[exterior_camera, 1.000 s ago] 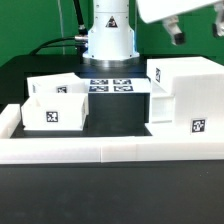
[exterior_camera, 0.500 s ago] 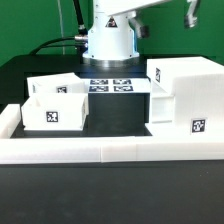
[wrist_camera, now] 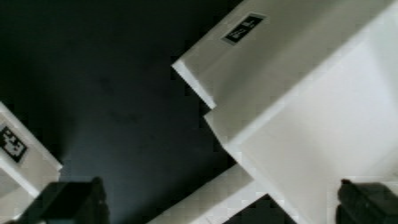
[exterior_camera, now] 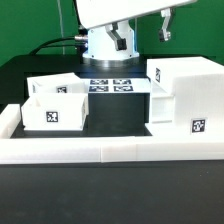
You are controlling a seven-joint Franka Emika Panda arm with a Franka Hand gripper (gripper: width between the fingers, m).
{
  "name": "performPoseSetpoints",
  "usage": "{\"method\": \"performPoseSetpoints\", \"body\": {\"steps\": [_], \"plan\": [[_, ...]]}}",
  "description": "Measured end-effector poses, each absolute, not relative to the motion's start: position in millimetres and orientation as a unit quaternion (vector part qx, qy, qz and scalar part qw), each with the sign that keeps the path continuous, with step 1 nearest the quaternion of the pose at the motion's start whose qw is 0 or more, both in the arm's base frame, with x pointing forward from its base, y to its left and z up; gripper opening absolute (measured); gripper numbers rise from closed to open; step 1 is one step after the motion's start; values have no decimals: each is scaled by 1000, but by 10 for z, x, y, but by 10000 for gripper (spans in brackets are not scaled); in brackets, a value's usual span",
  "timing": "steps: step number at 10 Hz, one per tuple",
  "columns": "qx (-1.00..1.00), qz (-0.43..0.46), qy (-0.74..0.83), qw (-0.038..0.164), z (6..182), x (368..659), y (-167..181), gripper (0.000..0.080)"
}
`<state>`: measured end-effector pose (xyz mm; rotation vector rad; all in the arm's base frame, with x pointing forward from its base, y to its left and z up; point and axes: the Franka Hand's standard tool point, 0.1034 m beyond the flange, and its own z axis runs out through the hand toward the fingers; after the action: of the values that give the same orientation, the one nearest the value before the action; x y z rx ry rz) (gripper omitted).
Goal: Assemble drawer
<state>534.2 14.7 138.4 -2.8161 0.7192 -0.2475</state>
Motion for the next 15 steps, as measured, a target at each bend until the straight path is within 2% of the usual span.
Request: {"method": "performPoseSetpoints", "body": {"steps": [3, 5, 9, 13, 14, 15], "plan": [[-983, -82, 148, 76, 1196, 5262, -250, 649], [-989, -74, 114, 62, 1052, 5218, -443, 649], [-994, -63, 81, 49, 759, 5185, -754, 649], [-993, -61, 88, 50, 749, 5179, -748, 649], [-994, -64, 76, 46, 725, 5170, -766, 649], [-995, -67, 62, 36, 621, 5132, -799, 649]]}}
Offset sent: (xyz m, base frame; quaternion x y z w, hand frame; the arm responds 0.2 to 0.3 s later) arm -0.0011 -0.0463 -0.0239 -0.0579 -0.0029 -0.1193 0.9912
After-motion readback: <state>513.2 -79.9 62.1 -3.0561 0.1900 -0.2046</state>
